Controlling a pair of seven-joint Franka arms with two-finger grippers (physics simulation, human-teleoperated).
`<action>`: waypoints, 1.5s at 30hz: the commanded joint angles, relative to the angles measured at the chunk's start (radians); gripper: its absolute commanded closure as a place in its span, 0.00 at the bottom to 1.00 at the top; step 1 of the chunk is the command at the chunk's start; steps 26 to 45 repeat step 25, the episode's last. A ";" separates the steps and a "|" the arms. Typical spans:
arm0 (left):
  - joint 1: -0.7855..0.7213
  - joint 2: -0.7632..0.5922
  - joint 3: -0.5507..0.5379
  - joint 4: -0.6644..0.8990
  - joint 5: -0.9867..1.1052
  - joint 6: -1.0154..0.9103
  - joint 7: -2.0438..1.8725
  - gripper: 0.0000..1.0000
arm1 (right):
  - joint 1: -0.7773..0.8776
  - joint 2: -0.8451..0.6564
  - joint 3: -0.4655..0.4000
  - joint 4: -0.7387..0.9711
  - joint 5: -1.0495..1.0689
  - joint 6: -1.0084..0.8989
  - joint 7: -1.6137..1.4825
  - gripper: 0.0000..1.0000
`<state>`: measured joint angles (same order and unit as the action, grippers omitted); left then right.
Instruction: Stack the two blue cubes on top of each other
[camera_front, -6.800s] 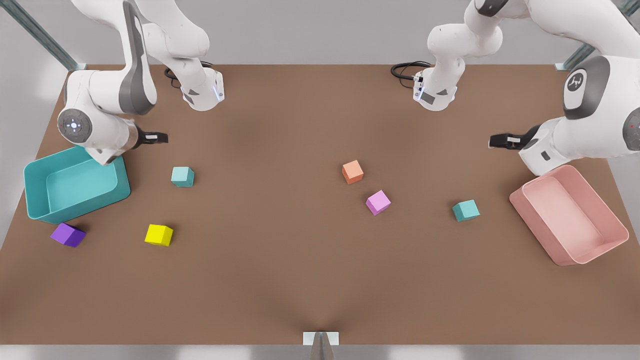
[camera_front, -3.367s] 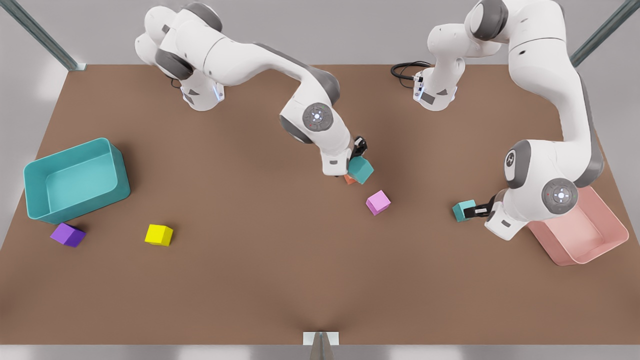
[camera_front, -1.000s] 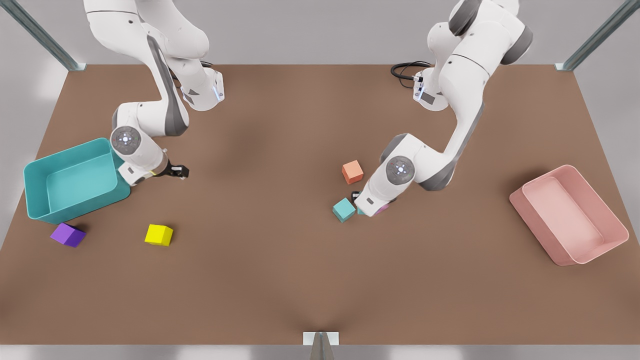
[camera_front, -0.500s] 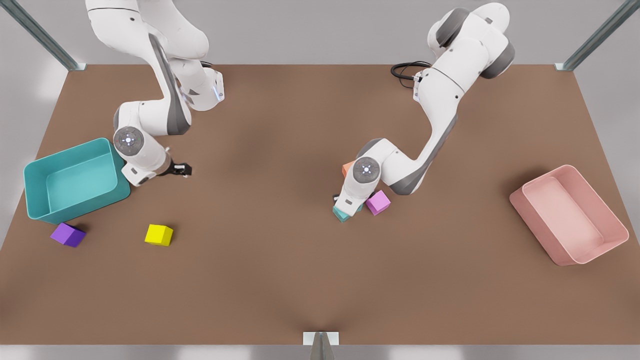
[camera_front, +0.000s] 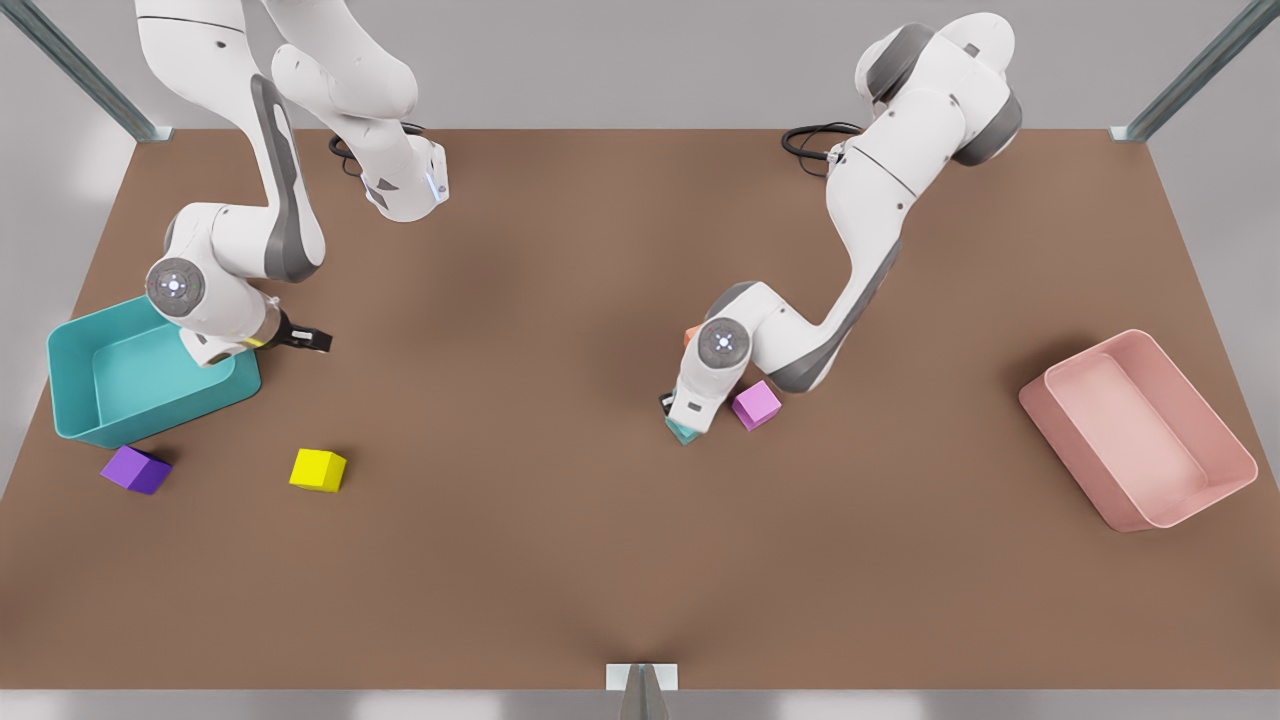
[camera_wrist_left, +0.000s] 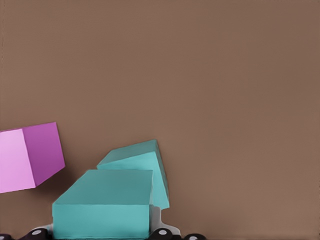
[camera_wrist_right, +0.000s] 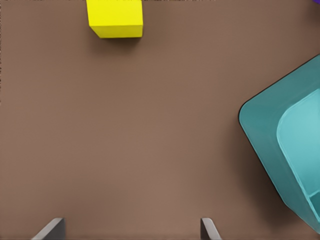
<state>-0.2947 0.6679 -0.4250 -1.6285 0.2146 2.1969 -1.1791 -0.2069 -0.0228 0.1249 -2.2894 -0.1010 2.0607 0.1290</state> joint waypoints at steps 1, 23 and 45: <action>0.002 -0.002 0.000 0.001 0.000 0.000 -0.129 0.00 | 0.109 0.001 -0.001 0.001 0.001 -0.005 -0.022 0.00; 0.233 -0.544 0.367 -0.001 -0.241 -0.450 1.159 0.00 | 0.112 -0.002 0.001 0.001 0.001 -0.005 -0.019 0.00; 0.236 -0.544 0.367 0.010 -0.241 -0.453 1.164 0.00 | 0.112 0.000 0.001 0.001 0.001 -0.004 -0.019 0.00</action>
